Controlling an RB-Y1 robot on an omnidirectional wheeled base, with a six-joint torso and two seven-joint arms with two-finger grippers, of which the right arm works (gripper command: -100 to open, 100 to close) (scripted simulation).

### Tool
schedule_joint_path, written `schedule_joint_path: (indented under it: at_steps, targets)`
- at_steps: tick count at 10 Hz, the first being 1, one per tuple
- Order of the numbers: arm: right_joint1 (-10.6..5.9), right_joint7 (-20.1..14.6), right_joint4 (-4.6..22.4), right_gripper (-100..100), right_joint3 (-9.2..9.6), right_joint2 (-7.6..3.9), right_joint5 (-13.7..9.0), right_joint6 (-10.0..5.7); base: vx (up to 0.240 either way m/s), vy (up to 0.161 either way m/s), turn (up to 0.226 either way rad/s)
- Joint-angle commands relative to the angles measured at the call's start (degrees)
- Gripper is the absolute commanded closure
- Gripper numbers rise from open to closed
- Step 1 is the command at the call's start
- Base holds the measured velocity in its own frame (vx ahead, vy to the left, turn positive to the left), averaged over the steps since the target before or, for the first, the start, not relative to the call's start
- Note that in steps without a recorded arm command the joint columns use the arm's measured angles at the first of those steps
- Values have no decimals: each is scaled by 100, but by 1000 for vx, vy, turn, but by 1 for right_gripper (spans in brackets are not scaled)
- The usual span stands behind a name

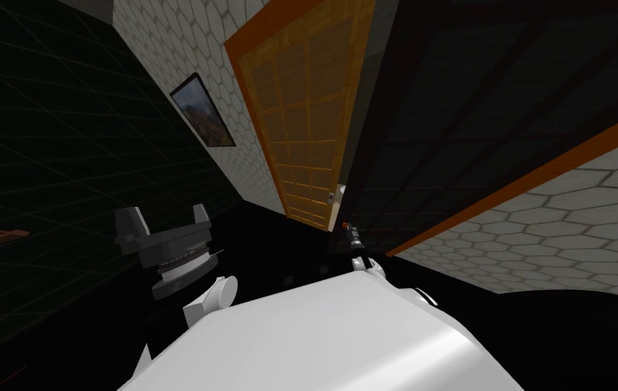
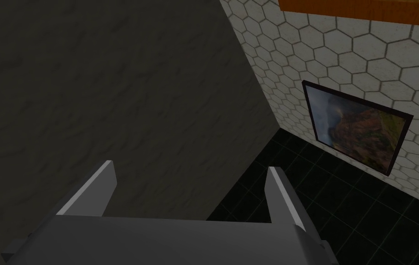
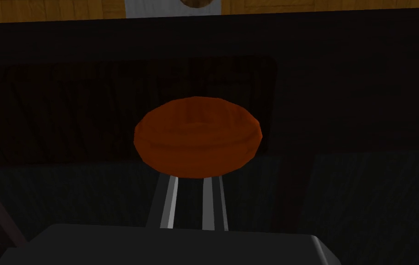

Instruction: Pull the door open

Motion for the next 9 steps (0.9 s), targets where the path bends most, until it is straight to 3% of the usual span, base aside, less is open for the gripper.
schedule_joint_path:
  at_steps: [1,2,4,5,9]
  targets:
    - [-41,-286,-120,100,153,54,-86,-37,-29,-14,76]
    - [-41,-305,-120,100,153,54,-86,-37,-25,-12,21]
    - [-67,-685,-100,100,276,25,-302,-19,-42,-14,60]
    - [8,-799,-28,-100,196,-20,-361,82,-44,-39,4]
    - [-38,-1382,-45,-100,282,38,-605,125,-73,10,51]
